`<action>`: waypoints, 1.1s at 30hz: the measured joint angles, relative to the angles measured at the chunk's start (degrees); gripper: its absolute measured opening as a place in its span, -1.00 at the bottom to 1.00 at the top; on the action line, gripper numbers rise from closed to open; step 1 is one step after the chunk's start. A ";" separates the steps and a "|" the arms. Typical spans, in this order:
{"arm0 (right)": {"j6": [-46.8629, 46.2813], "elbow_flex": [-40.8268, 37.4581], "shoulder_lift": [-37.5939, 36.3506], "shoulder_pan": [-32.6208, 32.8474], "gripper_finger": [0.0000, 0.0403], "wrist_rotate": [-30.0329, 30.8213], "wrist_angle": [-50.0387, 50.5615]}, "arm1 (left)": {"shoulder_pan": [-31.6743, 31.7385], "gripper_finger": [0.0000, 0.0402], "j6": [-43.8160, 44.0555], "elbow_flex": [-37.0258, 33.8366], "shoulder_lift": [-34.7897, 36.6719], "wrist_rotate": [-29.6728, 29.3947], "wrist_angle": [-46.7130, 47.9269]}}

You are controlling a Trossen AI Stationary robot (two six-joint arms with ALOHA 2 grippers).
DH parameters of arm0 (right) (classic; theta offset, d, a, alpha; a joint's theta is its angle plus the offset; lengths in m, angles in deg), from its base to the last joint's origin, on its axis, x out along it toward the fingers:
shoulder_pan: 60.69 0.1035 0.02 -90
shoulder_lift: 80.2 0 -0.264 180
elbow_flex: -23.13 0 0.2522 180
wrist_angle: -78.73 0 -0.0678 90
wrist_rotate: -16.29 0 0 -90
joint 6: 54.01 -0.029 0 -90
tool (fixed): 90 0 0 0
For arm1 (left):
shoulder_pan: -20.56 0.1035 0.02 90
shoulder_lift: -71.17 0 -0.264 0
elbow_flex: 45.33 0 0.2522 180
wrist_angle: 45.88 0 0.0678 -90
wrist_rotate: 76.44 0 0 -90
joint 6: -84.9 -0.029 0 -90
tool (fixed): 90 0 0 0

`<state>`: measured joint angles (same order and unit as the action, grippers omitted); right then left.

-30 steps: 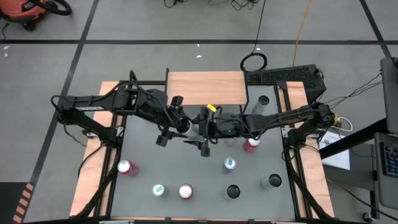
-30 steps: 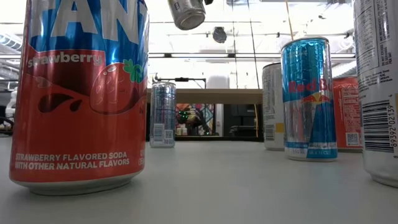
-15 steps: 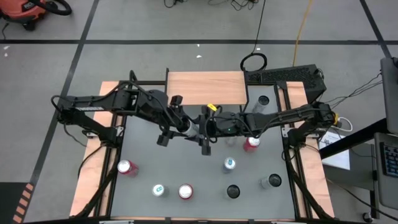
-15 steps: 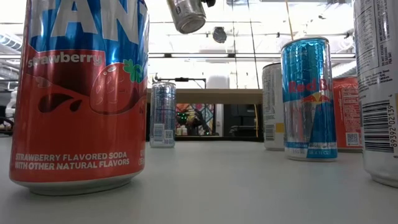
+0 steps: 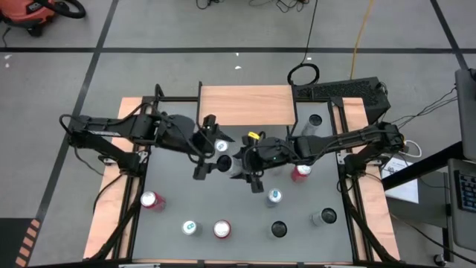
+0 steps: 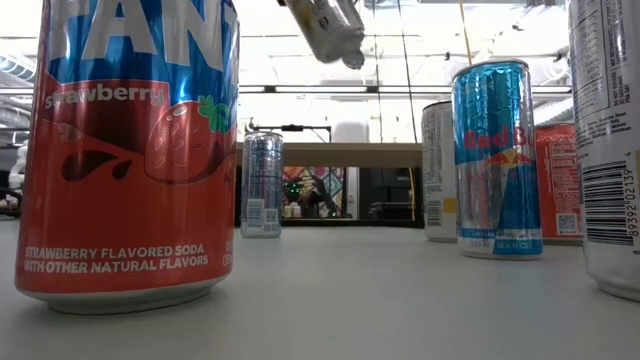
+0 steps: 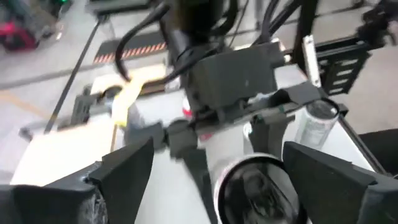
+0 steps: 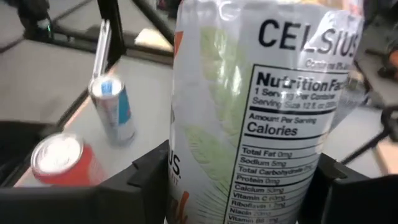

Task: Place canned beverage on shelf
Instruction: Put the left yellow soda can on the shelf

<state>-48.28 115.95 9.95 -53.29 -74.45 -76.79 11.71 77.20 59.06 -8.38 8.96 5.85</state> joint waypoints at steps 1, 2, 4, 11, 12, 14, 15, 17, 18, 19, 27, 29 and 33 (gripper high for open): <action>-0.55 -0.02 0.00 0.00 0.08 -0.04 0.71 | -0.96 0.79 1.55 0.00 0.02 -1.20 1.14; -0.99 -0.02 0.00 -0.02 0.08 -0.02 0.77 | -2.03 0.79 3.14 -0.08 0.04 -2.74 2.21; -1.20 -0.02 0.00 -0.04 0.08 0.09 0.32 | -4.54 0.79 6.23 -1.89 0.15 -7.50 2.31; -1.84 -5.66 0.11 -0.24 0.08 -1.02 -5.09 | -12.67 0.80 13.82 -8.29 -0.02 -28.75 2.18; -2.28 -6.70 0.13 -0.32 0.09 -1.73 -5.44 | -13.65 0.80 14.34 -8.68 -0.01 -29.33 2.01; -2.88 -8.11 0.19 -0.58 0.09 -2.35 -6.18 | -15.58 0.80 14.90 -9.44 0.02 -29.96 1.50; -3.13 -8.50 0.20 -0.64 0.09 -2.51 -6.19 | -16.39 0.80 15.10 -10.07 0.02 -30.19 0.84; -3.43 -8.76 0.07 -0.94 0.09 -2.60 -5.98 | -17.71 0.80 15.89 -11.64 0.02 -30.78 -0.73; -3.32 -8.76 0.01 -1.09 0.09 -2.53 -6.17 | -18.30 0.80 16.32 -12.36 0.01 -31.46 -1.27; -2.69 -8.76 -0.07 -1.32 0.09 -2.48 -6.28 | -18.77 0.80 16.59 -13.13 0.01 -32.62 -2.05; 5.67 -8.76 -1.79 -5.45 0.09 -2.67 -4.57 | -17.50 0.80 17.17 -21.26 0.00 -43.74 -12.07; 8.51 -8.76 -2.61 -7.42 0.09 -2.74 -4.09 | -16.22 0.80 17.93 -21.80 -0.02 -43.76 -11.66; 10.34 -8.76 -2.78 -13.00 0.09 -7.67 -5.77 | -13.71 0.80 17.92 -21.79 0.00 -43.03 -11.44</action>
<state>-37.93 107.19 7.16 -66.29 -82.12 -82.56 -2.01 95.12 37.27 -8.38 -34.07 -5.60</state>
